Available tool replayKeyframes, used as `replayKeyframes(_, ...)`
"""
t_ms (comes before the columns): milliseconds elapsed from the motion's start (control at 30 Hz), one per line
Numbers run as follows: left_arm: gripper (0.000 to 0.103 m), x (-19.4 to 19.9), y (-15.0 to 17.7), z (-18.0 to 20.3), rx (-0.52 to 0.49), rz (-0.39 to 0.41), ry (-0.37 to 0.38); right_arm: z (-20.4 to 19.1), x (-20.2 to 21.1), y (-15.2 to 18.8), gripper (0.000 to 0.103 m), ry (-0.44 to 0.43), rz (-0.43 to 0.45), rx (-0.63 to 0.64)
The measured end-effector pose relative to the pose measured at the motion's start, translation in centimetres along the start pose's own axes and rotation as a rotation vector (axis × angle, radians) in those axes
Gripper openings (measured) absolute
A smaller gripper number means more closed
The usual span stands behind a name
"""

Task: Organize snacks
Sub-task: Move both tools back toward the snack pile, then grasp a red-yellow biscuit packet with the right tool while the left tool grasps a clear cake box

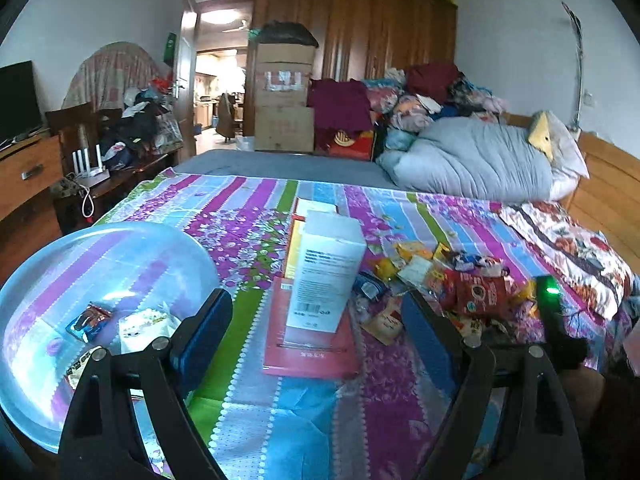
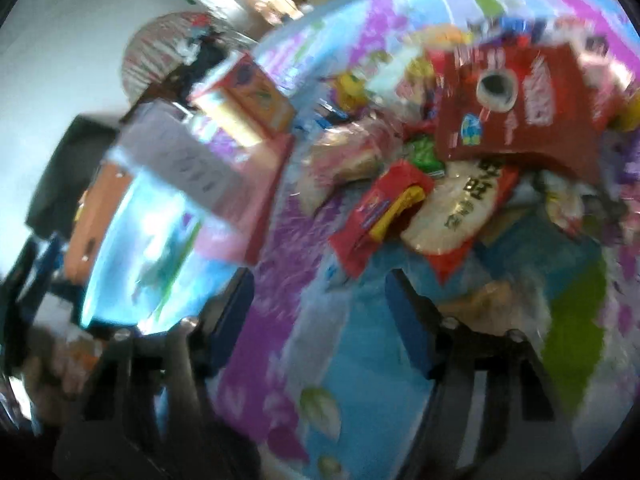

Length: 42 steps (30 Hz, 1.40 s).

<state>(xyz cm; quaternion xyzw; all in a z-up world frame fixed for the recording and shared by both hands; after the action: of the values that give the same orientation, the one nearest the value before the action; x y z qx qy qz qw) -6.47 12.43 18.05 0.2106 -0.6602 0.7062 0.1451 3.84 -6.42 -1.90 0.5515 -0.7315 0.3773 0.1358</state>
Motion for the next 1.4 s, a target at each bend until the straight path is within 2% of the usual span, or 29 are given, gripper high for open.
replayKeyframes(100, 0.088, -0.4, 0.3, 0.5, -0.011, -0.020, 0.005, 0.7, -1.6, -1.1, 0.062, 0.013, 0.015, -0.043)
replayKeyframes(267, 0.087, -2.1, 1.2, 0.1, 0.007, -0.061, 0.009, 0.2, -2.8, -2.8, 0.063, -0.006, 0.060, -0.073)
replayKeyframes(333, 0.087, -2.4, 1.3, 0.0, 0.011, -0.071, 0.010, 0.9, -3.4, -3.2, 0.049, 0.014, 0.076, -0.090)
replayKeyframes(367, 0.087, -2.5, 1.4, 0.1, 0.008, -0.073, 0.013, 1.5, -3.6, -3.1, 0.032, 0.031, 0.077, -0.100)
replayKeyframes(400, 0.087, -2.6, 1.4, 0.2, 0.005, -0.073, 0.015, 2.0, -3.6, -2.9, 0.020, 0.040, 0.076, -0.111)
replayKeyframes(500, 0.087, -2.8, 1.6, 0.8, -0.013, -0.084, 0.022, 2.4, -2.7, -2.0, 0.015, 0.017, 0.065, -0.103)
replayKeyframes(600, 0.087, -3.2, 1.8, 1.4, -0.025, -0.102, 0.042, 0.6, 0.0, -0.7, 0.008, -0.035, 0.060, -0.015)
replayKeyframes(667, 0.088, -3.6, 2.0, 2.1, -0.041, -0.112, 0.059, -0.5, 2.2, 0.8, 0.008, -0.048, 0.050, 0.050)
replayKeyframes(733, 0.087, -4.0, 2.3, 3.2, -0.054, -0.128, 0.083, -0.8, 4.6, 3.0, 0.008, -0.018, 0.044, 0.113)
replayKeyframes(867, 0.088, -5.6, 3.6, 6.0, -0.096, -0.175, 0.137, 1.3, 6.9, 5.6, 0.008, 0.029, 0.022, 0.104)
replayKeyframes(900, 0.087, -6.1, 4.1, 6.6, -0.096, -0.198, 0.151, 1.7, 6.9, 5.9, 0.011, 0.041, 0.010, 0.100)
replayKeyframes(967, 0.087, -6.9, 4.9, 7.3, -0.088, -0.233, 0.166, 2.1, 6.8, 6.0, 0.011, 0.053, -0.010, 0.093)
replayKeyframes(1067, 0.087, -7.4, 5.6, 8.0, -0.089, -0.260, 0.171, 1.6, 7.2, 5.6, 0.013, 0.107, -0.007, 0.205)
replayKeyframes(1133, 0.088, -7.7, 5.9, 8.1, -0.092, -0.271, 0.167, -0.1, 6.6, 4.6, 0.042, 0.151, -0.030, 0.367)
replayKeyframes(1167, 0.087, -7.8, 6.1, 8.0, -0.089, -0.274, 0.163, -0.8, 6.2, 4.0, 0.063, 0.170, -0.046, 0.454)
replayKeyframes(1267, 0.087, -8.1, 6.3, 7.5, -0.058, -0.287, 0.158, -2.8, 4.3, 2.1, 0.064, 0.204, -0.101, 0.676)
replayKeyframes(1333, 0.088, -8.3, 6.6, 7.2, -0.045, -0.296, 0.159, -3.6, 2.4, 0.5, 0.062, 0.196, -0.148, 0.751)
replayKeyframes(1400, 0.087, -8.4, 6.8, 6.9, -0.042, -0.305, 0.163, -3.9, 0.0, -1.1, 0.062, 0.225, -0.189, 0.804)
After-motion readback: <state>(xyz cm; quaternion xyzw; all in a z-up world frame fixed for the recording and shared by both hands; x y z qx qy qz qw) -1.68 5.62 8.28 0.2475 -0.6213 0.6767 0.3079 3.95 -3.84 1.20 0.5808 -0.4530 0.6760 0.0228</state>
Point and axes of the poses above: each gripper's, at about its wrist camera, not at the fingertips, and x roughly against the way its jaws point, z to its right, y to its underside, the point moved 4 cm from there along -x, roughly the way its jaws point, and after that the axes turned 6 degrees about -y, right-handed, at the moved point
